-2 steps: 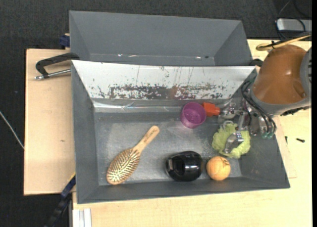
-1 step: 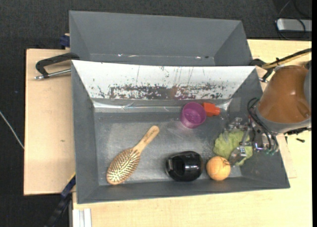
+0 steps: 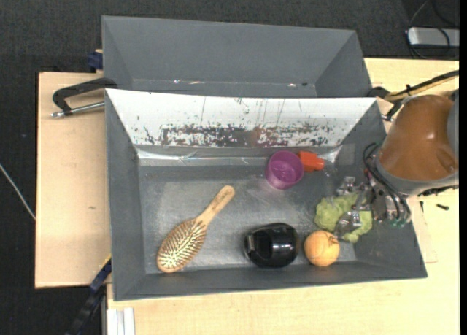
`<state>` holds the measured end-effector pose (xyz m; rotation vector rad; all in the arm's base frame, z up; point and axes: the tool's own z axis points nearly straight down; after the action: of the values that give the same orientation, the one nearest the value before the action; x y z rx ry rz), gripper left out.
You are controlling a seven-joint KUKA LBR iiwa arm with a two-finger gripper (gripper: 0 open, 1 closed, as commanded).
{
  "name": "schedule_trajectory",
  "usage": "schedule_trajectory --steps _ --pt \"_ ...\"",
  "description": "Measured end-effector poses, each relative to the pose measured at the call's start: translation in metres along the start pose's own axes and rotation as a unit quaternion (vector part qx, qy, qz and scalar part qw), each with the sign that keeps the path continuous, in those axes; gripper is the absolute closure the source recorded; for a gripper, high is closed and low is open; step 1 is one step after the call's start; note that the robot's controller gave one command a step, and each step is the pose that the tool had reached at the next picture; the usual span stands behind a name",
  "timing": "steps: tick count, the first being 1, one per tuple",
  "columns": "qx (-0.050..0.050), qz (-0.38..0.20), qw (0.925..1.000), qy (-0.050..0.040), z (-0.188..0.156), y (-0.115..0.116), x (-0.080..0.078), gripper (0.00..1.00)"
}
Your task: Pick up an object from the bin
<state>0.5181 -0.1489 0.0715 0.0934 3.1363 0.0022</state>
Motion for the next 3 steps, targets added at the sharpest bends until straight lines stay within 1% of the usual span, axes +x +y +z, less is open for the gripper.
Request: schedule_trajectory --steps 3 --pt "0.0 -0.003 1.0 -0.0001 -0.0076 0.0004 0.0 1.0"
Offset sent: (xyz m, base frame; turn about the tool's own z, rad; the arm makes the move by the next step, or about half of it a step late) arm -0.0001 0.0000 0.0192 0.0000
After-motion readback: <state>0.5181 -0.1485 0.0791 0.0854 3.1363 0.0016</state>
